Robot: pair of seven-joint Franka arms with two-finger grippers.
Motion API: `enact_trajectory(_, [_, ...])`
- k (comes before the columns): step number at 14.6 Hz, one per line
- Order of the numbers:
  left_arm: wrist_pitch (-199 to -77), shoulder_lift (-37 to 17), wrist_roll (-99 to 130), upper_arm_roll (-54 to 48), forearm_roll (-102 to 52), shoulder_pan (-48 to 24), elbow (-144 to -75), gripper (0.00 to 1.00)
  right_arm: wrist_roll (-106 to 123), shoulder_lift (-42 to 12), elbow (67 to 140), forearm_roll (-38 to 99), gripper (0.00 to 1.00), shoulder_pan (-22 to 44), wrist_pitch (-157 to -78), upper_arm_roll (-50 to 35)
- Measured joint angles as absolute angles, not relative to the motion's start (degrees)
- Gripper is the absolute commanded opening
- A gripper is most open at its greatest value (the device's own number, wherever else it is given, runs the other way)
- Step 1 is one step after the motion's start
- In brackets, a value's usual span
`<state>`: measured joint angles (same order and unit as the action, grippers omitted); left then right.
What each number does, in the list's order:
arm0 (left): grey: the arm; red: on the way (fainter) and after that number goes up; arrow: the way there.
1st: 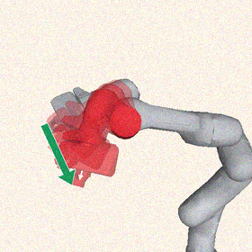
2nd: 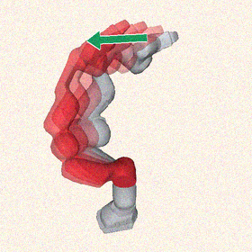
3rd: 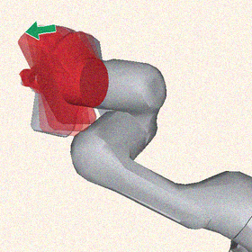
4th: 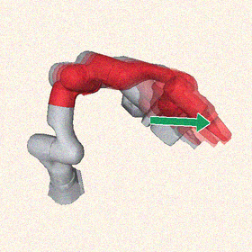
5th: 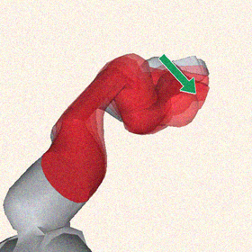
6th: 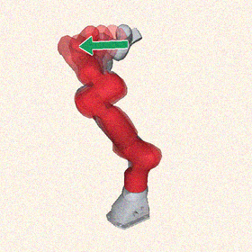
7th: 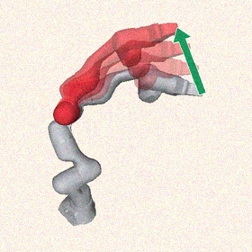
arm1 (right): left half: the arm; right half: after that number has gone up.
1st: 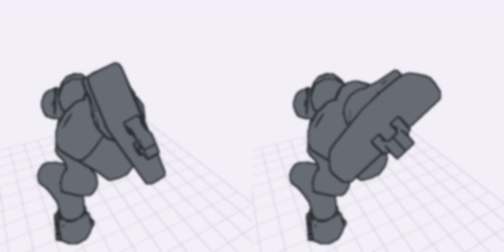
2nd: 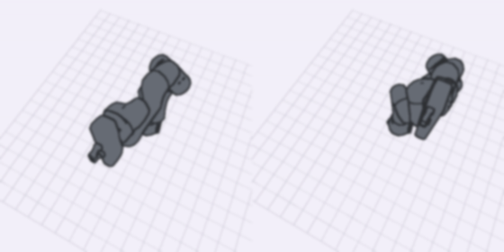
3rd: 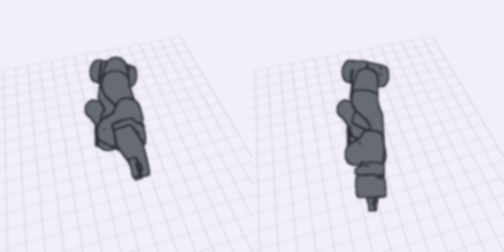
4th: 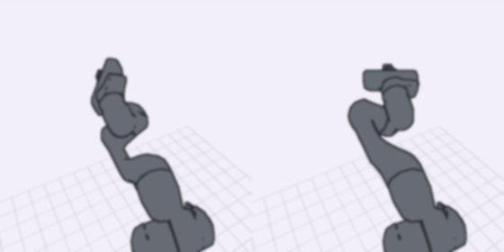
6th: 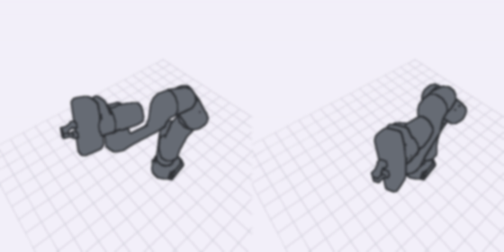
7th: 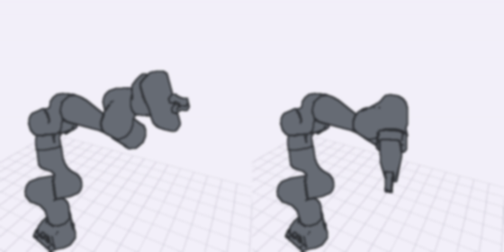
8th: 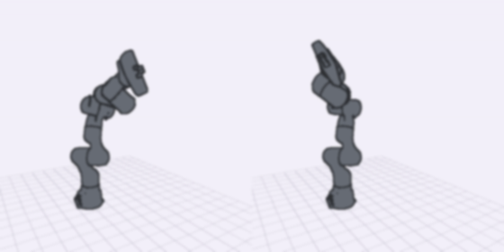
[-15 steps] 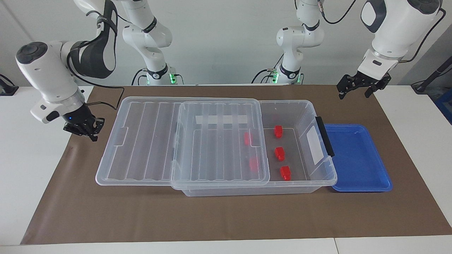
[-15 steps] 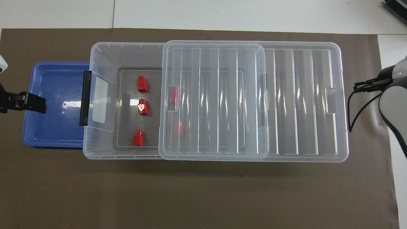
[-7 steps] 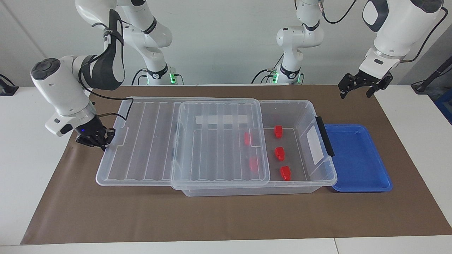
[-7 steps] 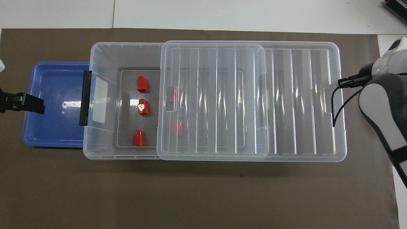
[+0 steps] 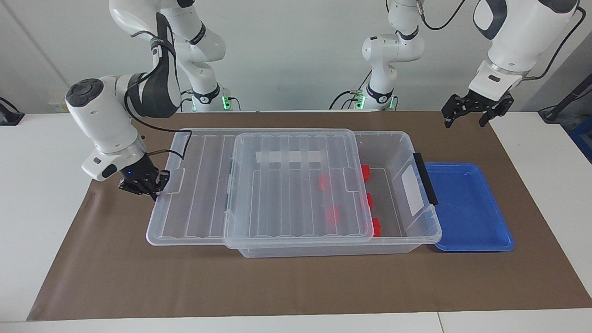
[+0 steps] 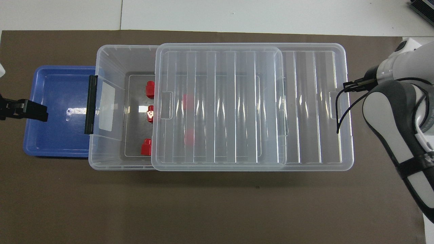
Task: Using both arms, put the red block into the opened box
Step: 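Reach the right gripper to the edge of the clear lid, then slide the clear lid back over the box with the right gripper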
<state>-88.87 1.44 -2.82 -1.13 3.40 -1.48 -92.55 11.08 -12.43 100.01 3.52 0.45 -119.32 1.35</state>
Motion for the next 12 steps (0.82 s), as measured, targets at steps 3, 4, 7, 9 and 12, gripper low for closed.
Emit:
enact_trajectory(3, [-88.9,1.5,-3.0,-1.1,2.1,-1.4,-92.5,1.0,7.8,-12.6,100.0,3.5,0.0,2.9,-119.4,1.3])
enact_trajectory(4, [-88.9,1.5,-3.0,-1.1,0.5,-1.3,-92.5,1.0,6.8,-12.6,100.0,3.5,0.0,3.7,-119.4,1.3])
enact_trajectory(7, [-88.9,1.5,-3.1,-0.9,-1.5,-1.1,-92.5,1.0,3.5,-12.6,100.1,3.5,0.0,6.0,-119.4,1.3])
enact_trajectory(9, [-88.9,1.5,-3.1,-1.0,-1.6,-1.1,-92.5,1.0,0.9,-12.6,100.2,3.5,0.0,8.0,-119.5,1.3])
enact_trajectory(12, [-89.2,1.5,-3.3,-1.3,-1.7,-1.1,-92.4,1.0,-1.9,-12.6,100.2,3.6,0.0,10.1,-119.7,1.3])
